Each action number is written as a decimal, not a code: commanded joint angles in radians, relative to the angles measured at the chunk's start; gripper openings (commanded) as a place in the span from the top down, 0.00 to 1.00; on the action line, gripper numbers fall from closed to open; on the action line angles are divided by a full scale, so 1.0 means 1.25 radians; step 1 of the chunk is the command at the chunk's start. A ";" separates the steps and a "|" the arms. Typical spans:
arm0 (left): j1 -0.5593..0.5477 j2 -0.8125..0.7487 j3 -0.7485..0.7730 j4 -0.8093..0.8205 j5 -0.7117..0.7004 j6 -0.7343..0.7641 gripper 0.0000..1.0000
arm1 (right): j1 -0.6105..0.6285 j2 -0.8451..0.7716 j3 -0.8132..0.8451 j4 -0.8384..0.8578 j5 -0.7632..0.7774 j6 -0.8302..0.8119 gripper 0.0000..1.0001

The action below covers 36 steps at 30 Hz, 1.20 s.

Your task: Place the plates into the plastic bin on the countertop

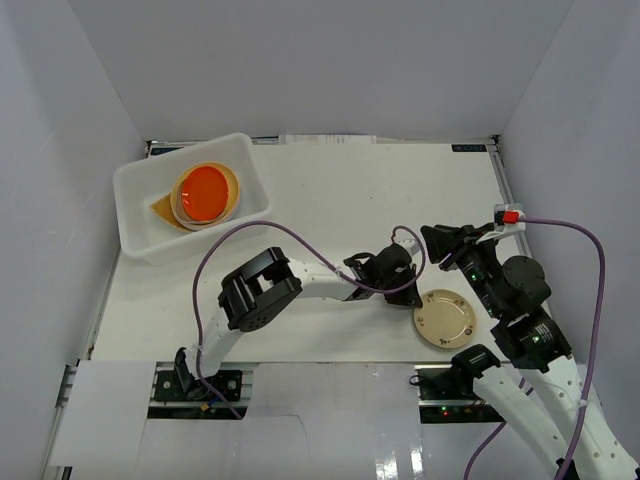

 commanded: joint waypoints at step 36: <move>1.135 -0.570 -0.404 -0.067 0.192 -0.001 0.90 | -0.004 0.111 -0.096 0.080 -0.197 0.023 0.55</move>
